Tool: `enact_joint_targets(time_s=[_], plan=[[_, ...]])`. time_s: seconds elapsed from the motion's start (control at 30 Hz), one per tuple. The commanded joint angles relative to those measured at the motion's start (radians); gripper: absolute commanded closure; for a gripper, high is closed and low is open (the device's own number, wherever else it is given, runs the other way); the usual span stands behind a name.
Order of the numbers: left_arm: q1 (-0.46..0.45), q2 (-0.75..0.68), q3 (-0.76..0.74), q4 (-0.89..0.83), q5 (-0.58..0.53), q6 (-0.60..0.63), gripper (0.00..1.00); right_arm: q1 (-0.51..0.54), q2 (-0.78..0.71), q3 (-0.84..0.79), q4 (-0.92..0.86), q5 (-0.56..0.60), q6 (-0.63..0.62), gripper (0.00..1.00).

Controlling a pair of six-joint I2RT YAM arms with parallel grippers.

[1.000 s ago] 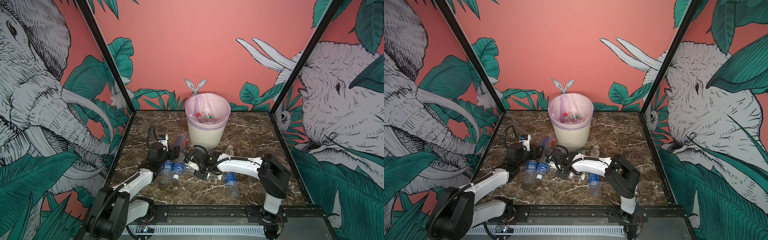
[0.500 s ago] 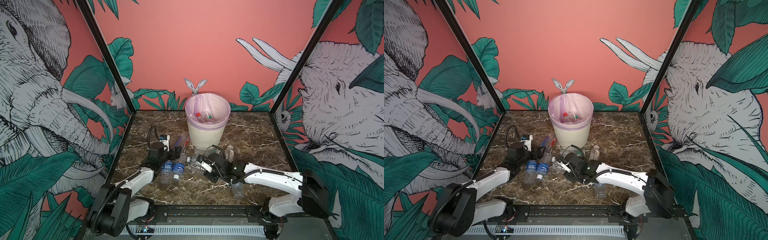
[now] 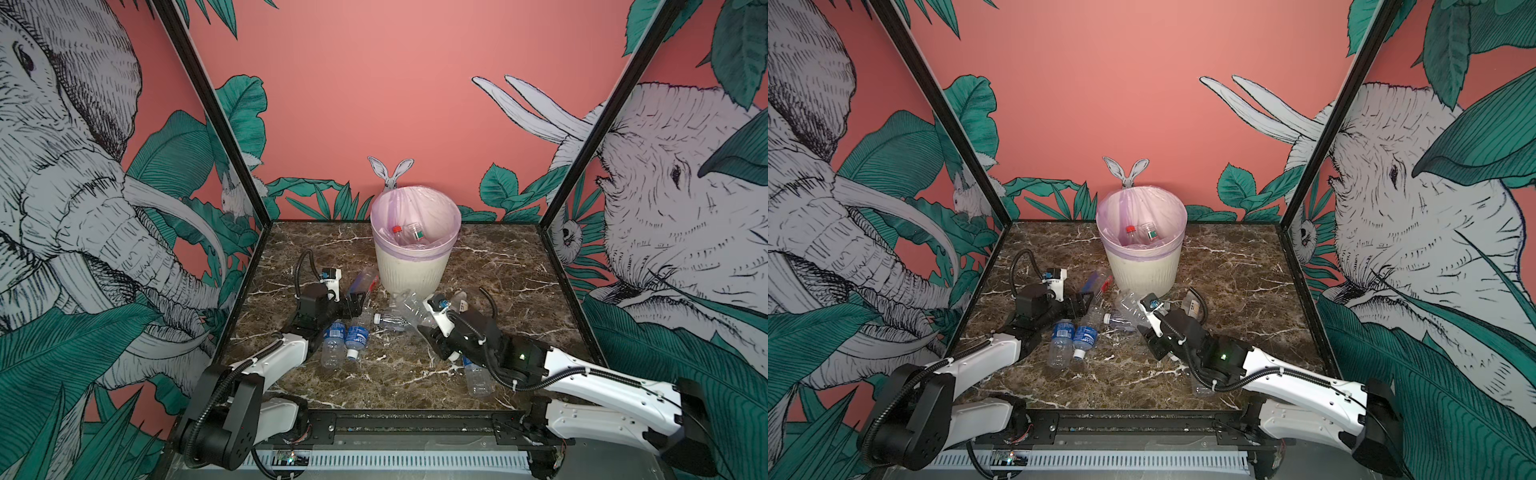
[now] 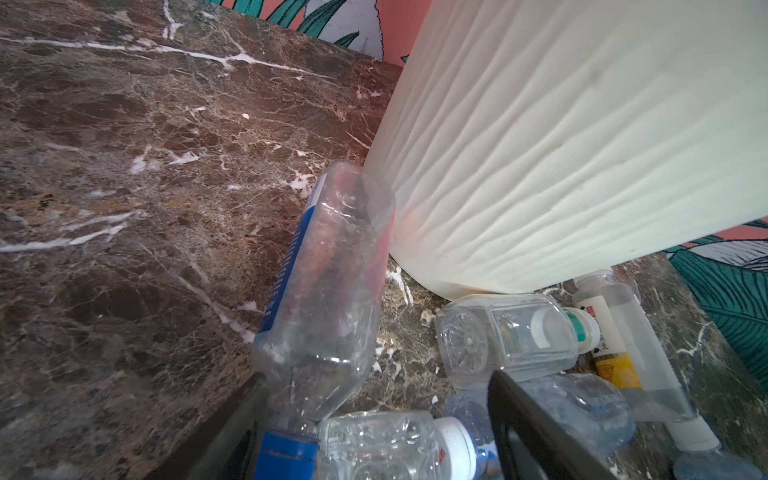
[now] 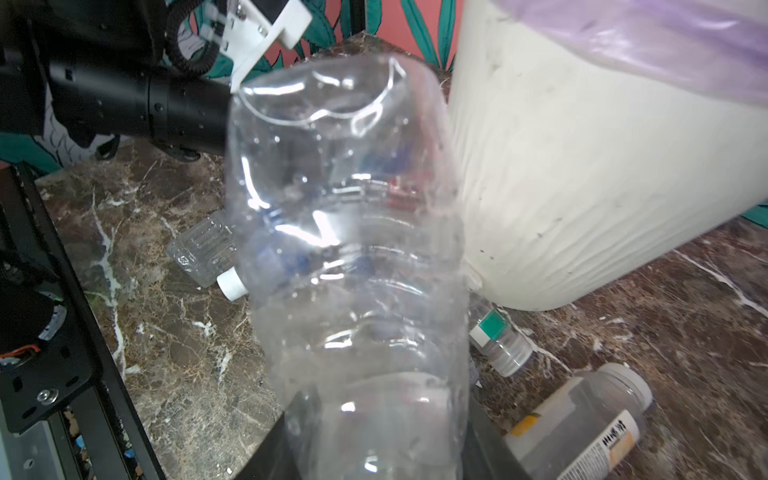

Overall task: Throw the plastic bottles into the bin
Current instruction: 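Carry the clear bottle with the right gripper up over the bin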

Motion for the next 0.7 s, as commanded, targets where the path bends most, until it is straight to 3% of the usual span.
enact_joint_targets(time_s=[0.0, 0.43, 0.67], plan=[[0.006, 0.002, 0.009, 0.058, 0.024, -0.013, 0.16, 0.008, -0.085, -0.034, 0.053, 0.108, 0.047, 0.53], [0.0, 0.03, 0.002, 0.129, 0.067, -0.02, 0.16, 0.009, -0.392, 0.007, -0.063, 0.337, 0.033, 0.53], [-0.001, 0.025, 0.002, 0.122, 0.061, -0.014, 0.16, 0.008, -0.323, 0.197, -0.018, 0.362, -0.096, 0.52]])
